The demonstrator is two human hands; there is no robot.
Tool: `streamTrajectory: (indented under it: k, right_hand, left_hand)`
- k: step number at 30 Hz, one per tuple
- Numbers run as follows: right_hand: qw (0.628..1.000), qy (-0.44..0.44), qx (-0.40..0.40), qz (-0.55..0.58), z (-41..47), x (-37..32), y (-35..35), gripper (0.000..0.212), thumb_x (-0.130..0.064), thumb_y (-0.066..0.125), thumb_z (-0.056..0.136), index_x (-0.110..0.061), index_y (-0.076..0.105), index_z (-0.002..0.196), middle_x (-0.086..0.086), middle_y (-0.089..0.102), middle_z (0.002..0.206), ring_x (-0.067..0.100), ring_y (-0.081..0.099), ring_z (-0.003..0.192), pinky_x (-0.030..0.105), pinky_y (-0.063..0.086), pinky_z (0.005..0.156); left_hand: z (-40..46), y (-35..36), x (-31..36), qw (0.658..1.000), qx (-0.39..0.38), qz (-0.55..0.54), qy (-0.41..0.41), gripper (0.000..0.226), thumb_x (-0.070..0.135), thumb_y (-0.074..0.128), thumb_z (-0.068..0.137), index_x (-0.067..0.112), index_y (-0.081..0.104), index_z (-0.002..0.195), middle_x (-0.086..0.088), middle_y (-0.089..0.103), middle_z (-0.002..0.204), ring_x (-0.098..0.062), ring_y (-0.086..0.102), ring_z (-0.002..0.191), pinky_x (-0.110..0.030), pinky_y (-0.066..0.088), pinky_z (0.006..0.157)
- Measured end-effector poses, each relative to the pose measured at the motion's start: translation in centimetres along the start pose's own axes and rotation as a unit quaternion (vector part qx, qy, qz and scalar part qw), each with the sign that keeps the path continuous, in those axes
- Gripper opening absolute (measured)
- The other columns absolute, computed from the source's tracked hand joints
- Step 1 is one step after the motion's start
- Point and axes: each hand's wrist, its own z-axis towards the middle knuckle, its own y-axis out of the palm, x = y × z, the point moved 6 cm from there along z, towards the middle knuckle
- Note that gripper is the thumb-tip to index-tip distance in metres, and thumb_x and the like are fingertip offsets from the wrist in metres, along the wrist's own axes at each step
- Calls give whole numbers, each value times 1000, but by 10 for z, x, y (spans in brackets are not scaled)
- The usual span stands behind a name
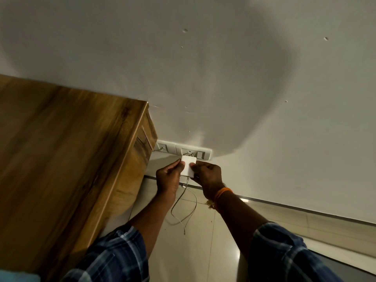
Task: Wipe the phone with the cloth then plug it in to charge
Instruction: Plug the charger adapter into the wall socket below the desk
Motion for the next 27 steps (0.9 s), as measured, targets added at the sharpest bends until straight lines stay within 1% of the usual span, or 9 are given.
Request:
streamTrajectory:
  k: [3,7,10,13,15,17,22,25,27]
  right_hand:
    - [1000,-12,7,0,0,-3,2,12,-2,71,89,4,72,100,21,72,98,33,69,90,44,61,86]
    - [999,-32,21,-20,6,-9,3,8,-3,72,88,1,73,94,13,71,87,27,69,82,32,62,71]
    - [999,-36,23,-19,7,-7,3,2,-3,73,88,-3,74,89,10,72,85,23,70,78,29,63,67]
    - [998,-42,33,-15,7,-6,3,2,-4,74,87,-3,75,86,12,72,84,26,69,79,32,63,70]
    - [998,-48,45,-9,7,-5,4,5,-5,75,85,0,75,86,16,71,83,28,67,79,36,62,75]
    - [997,-49,65,6,6,-3,3,6,-5,78,82,-1,77,86,21,73,90,31,68,83,41,63,80]
    - [995,-61,73,31,4,1,2,20,-7,80,82,2,76,99,26,74,101,41,70,100,45,62,86]
    - [996,-53,69,35,-2,4,1,2,-8,75,86,-7,76,85,26,73,102,40,69,102,50,58,95]
    - [997,-23,63,35,-5,10,-2,9,-9,70,88,-6,75,80,31,70,105,40,68,104,51,54,100]
  left_hand:
    - [4,2,4,1000,10,-6,-2,40,20,80,80,59,72,74,34,71,80,-2,65,94,-26,55,83]
    - [10,5,9,1000,20,-10,2,45,18,81,78,61,70,72,36,70,76,4,67,81,-23,53,80]
    - [11,5,8,1000,25,-14,-1,54,17,82,78,68,65,70,41,67,75,4,62,86,-22,52,79]
    - [11,7,7,1000,21,-18,-6,59,17,82,78,72,62,68,43,65,71,10,66,74,-20,50,76]
    - [13,8,6,1000,15,-16,-2,63,15,81,78,74,61,67,45,63,70,23,62,72,-18,47,73]
    - [15,8,2,1000,9,-10,-4,59,15,81,78,71,64,68,43,65,70,27,59,73,-23,51,78]
    - [15,8,-1,1000,-13,-2,-27,36,22,81,79,56,73,72,36,70,74,10,64,79,-35,57,92]
    - [9,6,-2,998,-18,-11,-51,14,30,81,78,40,77,87,26,74,79,0,64,94,-34,56,92]
    - [-2,2,-6,997,-6,-15,-79,10,41,78,78,38,73,86,20,72,85,-10,65,100,-34,54,87]
